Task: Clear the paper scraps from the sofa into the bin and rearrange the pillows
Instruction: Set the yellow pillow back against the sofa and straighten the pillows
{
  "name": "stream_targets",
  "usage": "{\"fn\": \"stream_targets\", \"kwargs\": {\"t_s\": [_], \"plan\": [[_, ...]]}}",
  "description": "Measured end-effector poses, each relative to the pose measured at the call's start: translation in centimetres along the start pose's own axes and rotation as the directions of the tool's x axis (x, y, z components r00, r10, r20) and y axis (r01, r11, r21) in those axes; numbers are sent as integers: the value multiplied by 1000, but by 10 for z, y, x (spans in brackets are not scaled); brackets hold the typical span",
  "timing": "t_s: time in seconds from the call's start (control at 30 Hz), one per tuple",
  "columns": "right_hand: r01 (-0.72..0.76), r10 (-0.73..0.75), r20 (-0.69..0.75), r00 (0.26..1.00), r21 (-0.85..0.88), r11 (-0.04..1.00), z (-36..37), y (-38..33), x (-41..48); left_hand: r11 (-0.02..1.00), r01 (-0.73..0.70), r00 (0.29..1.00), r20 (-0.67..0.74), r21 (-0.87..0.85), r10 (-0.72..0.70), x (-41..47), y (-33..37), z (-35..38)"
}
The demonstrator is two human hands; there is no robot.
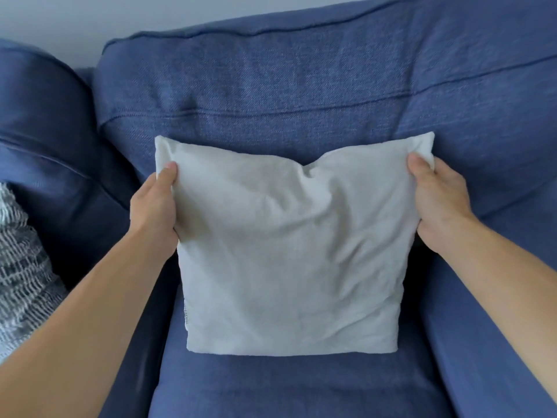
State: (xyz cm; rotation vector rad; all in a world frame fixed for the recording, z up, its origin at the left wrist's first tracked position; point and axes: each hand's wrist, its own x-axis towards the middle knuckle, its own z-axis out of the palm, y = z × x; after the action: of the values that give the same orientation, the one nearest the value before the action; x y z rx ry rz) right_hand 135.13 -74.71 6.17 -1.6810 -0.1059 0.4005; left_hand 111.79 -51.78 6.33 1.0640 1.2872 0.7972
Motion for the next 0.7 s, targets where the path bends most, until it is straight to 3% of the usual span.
{"fn": "stream_targets", "kwargs": {"t_s": [0.2,0.3,0.33,0.4,0.5,0.6,0.63,0.7], "plan": [[70,-73,-70,995,-38,997,2,1,9,983,-176,981,-80,47,179,11,-4,10],[199,-243,-121,962,-294,935,1,8,3,914,-318,929,-110,253,354,1,-7,8],[265,-335,-119,935,-396,879,1,9,-2,826,-402,882,-74,395,465,-3,-9,9],[459,-554,10,832,-573,679,13,8,-16,538,-591,730,115,601,674,-13,-11,14],[703,-664,389,639,-645,299,38,12,-36,179,-745,543,429,642,722,-35,-19,31],[807,-578,625,525,-582,103,55,23,-44,18,-786,484,598,617,639,-42,-30,41],[807,-551,652,521,-586,70,53,25,-41,-11,-788,480,625,616,616,-40,-30,42],[765,-496,644,582,-641,65,46,25,-29,-46,-772,494,644,634,584,-30,-30,36]]}}
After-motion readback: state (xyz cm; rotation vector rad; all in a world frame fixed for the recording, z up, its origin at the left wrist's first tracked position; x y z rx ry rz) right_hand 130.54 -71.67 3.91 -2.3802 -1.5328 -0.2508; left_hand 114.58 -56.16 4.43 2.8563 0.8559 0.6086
